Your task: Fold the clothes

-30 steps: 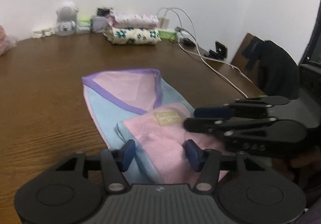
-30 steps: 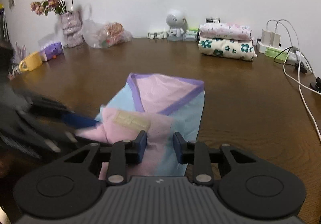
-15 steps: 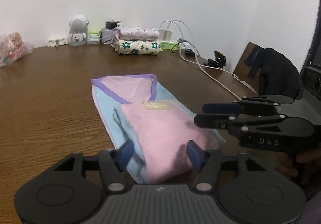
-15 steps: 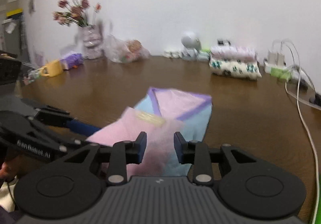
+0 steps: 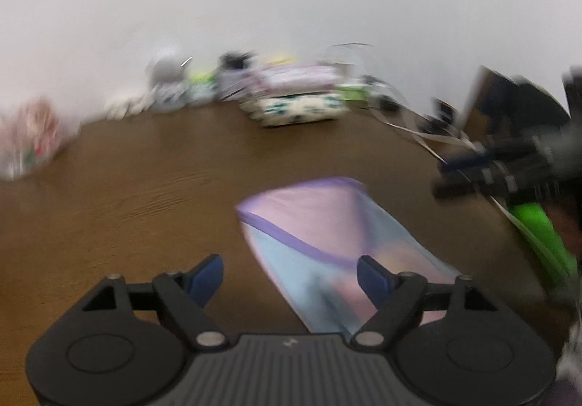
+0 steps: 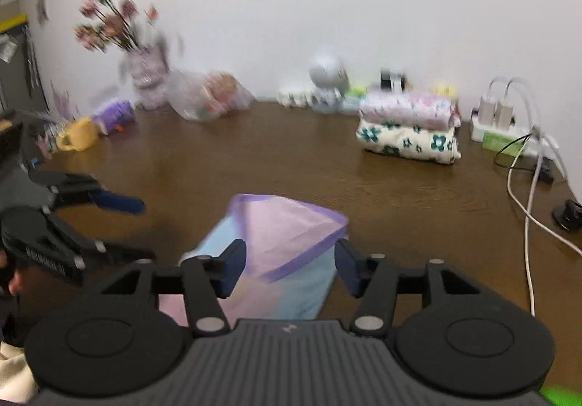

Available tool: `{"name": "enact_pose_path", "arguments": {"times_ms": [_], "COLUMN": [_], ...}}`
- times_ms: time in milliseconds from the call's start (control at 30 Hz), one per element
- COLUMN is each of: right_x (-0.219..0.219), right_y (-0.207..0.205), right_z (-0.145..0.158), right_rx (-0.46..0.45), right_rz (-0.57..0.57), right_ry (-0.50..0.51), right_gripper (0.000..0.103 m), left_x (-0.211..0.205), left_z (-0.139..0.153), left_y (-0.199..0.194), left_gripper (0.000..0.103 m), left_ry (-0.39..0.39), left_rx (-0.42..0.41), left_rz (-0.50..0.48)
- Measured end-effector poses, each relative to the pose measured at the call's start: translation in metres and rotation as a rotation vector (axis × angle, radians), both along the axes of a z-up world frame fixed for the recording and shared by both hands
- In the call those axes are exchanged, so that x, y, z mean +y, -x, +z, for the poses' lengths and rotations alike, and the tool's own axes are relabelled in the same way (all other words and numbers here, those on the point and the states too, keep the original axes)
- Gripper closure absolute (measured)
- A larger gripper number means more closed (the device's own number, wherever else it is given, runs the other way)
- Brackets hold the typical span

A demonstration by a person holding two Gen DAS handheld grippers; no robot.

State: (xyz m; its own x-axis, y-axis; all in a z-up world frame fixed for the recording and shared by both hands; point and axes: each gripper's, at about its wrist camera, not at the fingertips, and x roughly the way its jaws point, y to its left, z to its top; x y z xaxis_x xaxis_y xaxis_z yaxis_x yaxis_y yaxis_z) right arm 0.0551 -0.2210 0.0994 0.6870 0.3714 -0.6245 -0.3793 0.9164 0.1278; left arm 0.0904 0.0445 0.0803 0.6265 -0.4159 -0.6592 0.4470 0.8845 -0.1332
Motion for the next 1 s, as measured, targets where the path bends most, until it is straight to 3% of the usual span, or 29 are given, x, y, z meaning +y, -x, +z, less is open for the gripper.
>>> {"name": "enact_pose_path", "arguments": {"times_ms": [67,233,300,367,467,567,700,800,867,933,1000], "right_x": [0.001,0.018,0.021,0.022,0.018,0.004,-0.019,-0.035,-0.038,-0.039,-0.041], "right_y": [-0.045,-0.114,-0.127,-0.129,-0.125,-0.097,-0.052,-0.006,0.023,0.048,0.073], "right_z": [-0.010,-0.035,-0.043,-0.049,-0.054,-0.040,-0.014,-0.002,-0.004,-0.009,-0.013], "right_rx": [0.095,0.216,0.238,0.240,0.241,0.193,0.119,0.068,0.075,0.098,0.122], "right_rz": [0.017,0.046,0.033,0.028,0.046,0.088,0.151,0.218,0.250,0.271,0.292], "right_ry": [0.036,0.144,0.151,0.157,0.149,0.132,0.100,0.093,0.089,0.080,0.070], "right_gripper": [0.060,0.063,0.069,0.085,0.100,0.101,0.101,0.101,0.099,0.089,0.065], "left_x": [-0.001,-0.016,-0.019,-0.023,-0.026,-0.019,-0.009,-0.004,0.004,0.016,0.029], "left_z": [-0.005,-0.024,-0.029,-0.033,-0.038,-0.023,0.005,0.004,-0.013,-0.031,-0.040], "left_y": [-0.034,-0.077,-0.086,-0.088,-0.086,-0.066,0.005,0.070,0.101,0.117,0.126], "left_gripper": [0.056,0.061,0.078,0.094,0.098,0.099,0.099,0.099,0.096,0.091,0.090], "left_ry": [0.030,0.018,0.018,0.028,0.027,0.078,0.114,0.122,0.151,0.177,0.177], "left_rx": [0.057,0.154,0.178,0.180,0.180,0.145,0.011,-0.013,0.039,0.127,0.190], "left_rz": [0.064,0.104,0.134,0.103,0.088,0.076,0.043,-0.005,0.000,0.041,0.107]}}
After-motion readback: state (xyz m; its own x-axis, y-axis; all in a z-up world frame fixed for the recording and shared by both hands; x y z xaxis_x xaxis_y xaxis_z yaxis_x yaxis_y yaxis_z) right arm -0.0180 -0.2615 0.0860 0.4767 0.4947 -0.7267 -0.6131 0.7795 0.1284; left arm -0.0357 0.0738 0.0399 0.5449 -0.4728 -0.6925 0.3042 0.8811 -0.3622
